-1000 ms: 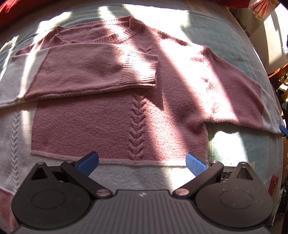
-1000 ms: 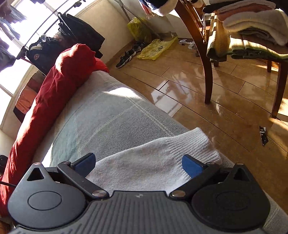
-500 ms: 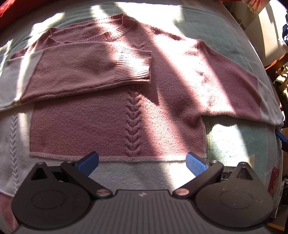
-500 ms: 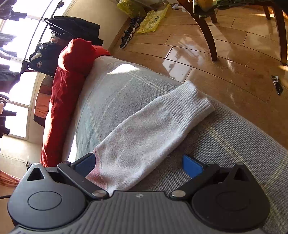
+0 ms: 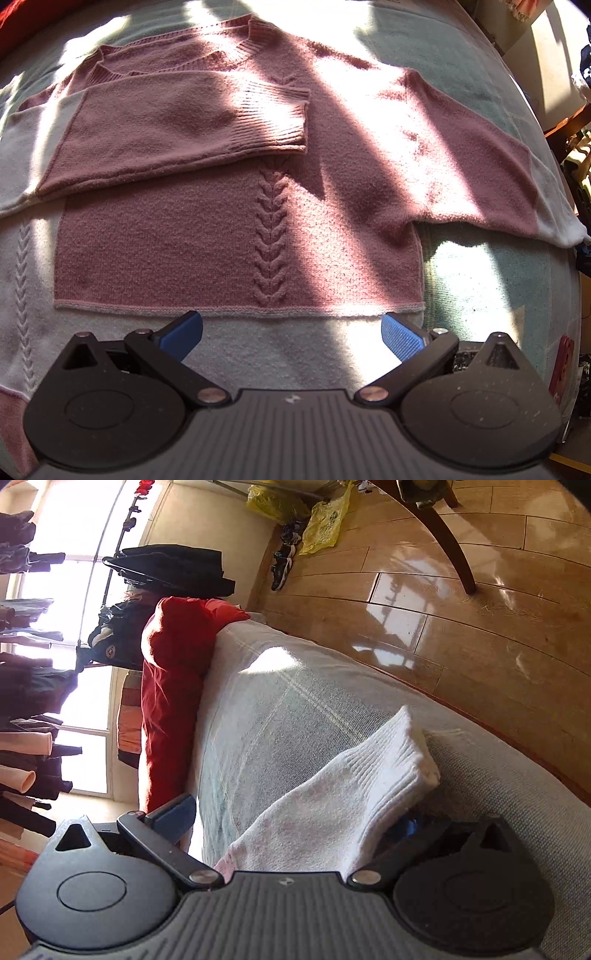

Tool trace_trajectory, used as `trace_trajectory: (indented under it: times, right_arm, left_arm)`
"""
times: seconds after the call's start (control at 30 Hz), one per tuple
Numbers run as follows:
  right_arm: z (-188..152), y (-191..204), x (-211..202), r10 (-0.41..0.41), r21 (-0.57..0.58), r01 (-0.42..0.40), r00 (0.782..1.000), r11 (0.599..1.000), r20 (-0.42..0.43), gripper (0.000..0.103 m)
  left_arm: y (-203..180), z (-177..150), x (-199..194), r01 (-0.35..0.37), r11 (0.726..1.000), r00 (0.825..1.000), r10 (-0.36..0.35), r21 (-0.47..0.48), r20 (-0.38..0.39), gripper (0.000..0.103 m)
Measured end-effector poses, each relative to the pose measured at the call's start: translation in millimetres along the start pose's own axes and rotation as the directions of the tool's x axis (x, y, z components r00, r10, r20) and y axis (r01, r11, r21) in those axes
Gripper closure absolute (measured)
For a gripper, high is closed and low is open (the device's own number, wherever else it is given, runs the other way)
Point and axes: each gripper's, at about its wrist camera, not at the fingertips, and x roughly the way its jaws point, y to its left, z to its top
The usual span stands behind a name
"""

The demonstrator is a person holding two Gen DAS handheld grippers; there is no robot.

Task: Fold clothes
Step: 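Move the open right tool to the white ribbed cuff of the unfolded sleeve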

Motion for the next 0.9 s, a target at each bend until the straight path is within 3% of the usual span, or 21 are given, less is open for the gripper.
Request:
trace_trajectory:
  times: [0.37,0.9]
  right_arm:
    - [10,-7,-1,0.018,0.023,-0.017,0.998,1.0,-0.063,0.002]
    - [8,-3,1,0.004,0.011,-0.003,0.998,1.0,-0.064,0.0]
  left_arm:
    - [4,-5,2,-0.004,1.0,1.0,0.004,-0.009,-0.011,0.001]
    - [2,-15,5,-0.013,1.0,1.0,0.013,-0.001,-0.026,0.001]
